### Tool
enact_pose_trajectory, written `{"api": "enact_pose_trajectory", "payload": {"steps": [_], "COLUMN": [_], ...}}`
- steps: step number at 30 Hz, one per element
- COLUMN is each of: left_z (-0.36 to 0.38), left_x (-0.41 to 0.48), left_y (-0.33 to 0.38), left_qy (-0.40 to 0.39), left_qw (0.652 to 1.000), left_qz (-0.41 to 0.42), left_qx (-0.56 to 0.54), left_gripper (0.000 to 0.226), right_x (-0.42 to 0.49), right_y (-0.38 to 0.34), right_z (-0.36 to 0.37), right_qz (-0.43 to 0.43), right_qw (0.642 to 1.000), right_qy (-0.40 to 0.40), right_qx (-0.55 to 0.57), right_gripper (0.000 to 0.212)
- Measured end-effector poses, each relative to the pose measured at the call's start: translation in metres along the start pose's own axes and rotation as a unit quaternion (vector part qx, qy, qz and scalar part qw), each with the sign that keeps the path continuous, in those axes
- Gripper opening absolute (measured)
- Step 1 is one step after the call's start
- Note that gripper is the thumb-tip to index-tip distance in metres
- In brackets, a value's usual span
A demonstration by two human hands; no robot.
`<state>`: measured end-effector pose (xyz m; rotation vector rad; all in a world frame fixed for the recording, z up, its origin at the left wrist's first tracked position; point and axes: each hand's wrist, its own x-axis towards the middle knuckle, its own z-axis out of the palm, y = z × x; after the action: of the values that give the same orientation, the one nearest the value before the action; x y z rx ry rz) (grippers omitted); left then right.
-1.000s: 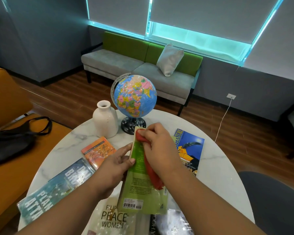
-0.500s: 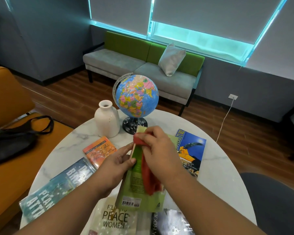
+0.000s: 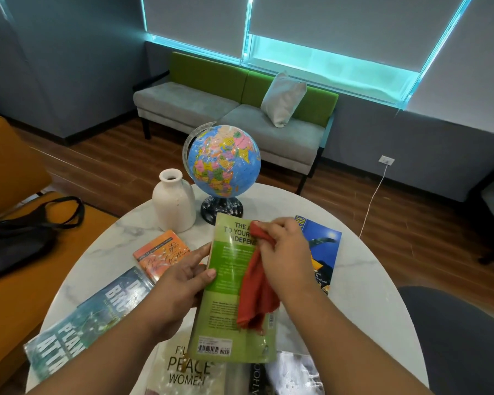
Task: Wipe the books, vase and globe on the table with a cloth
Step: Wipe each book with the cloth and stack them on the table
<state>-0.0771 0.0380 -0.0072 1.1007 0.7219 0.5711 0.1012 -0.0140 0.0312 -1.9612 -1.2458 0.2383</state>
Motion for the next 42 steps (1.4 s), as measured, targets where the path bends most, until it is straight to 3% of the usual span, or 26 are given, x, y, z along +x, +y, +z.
{"api": "enact_pose_trajectory", "payload": {"steps": [4, 8, 14, 20, 23, 25, 29, 33, 35, 39, 42], "left_z": [-0.010, -0.008, -0.016, -0.019, -0.017, -0.012, -0.005, -0.002, 0.001, 0.012, 0.019], "left_x": [-0.002, 0.001, 0.002, 0.006, 0.007, 0.009, 0.019, 0.030, 0.031, 0.030, 0.030], "left_y": [-0.001, -0.002, -0.003, -0.004, -0.002, 0.000, 0.003, 0.006, 0.010, 0.011, 0.013], "left_qy": [-0.017, -0.019, -0.041, -0.040, -0.046, -0.039, 0.004, 0.053, 0.059, 0.059, 0.060], "left_qw": [0.999, 1.000, 0.998, 0.998, 0.998, 0.998, 0.998, 0.995, 0.995, 0.996, 0.996], "left_qz": [-0.022, -0.020, -0.024, -0.018, -0.016, -0.012, 0.001, 0.000, 0.002, -0.014, -0.011], "left_qx": [-0.019, -0.014, -0.037, -0.049, -0.042, -0.043, -0.062, -0.085, -0.086, -0.064, -0.062], "left_gripper": [0.070, 0.060, 0.083, 0.089, 0.065, 0.050, 0.042, 0.037, 0.037, 0.037, 0.036], "right_x": [-0.003, -0.008, 0.004, 0.005, 0.011, 0.009, -0.017, -0.052, -0.055, -0.032, -0.041], "right_y": [0.028, 0.015, 0.029, 0.021, 0.028, 0.024, 0.001, 0.005, 0.013, 0.013, -0.002], "right_z": [-0.004, 0.004, -0.011, -0.006, -0.012, -0.008, 0.001, 0.008, 0.007, 0.003, 0.013], "right_qz": [0.051, -0.005, 0.055, 0.009, 0.044, 0.013, -0.111, -0.265, -0.246, -0.166, -0.227], "right_qw": [0.998, 1.000, 0.998, 1.000, 0.999, 1.000, 0.986, 0.934, 0.941, 0.979, 0.957], "right_qy": [0.037, -0.013, 0.022, -0.021, -0.003, -0.017, -0.119, -0.212, -0.220, -0.108, -0.164], "right_qx": [-0.002, -0.002, 0.000, -0.005, -0.009, -0.020, -0.027, -0.113, -0.078, -0.051, -0.081], "right_gripper": [0.029, 0.028, 0.027, 0.027, 0.026, 0.027, 0.029, 0.036, 0.038, 0.033, 0.032]}}
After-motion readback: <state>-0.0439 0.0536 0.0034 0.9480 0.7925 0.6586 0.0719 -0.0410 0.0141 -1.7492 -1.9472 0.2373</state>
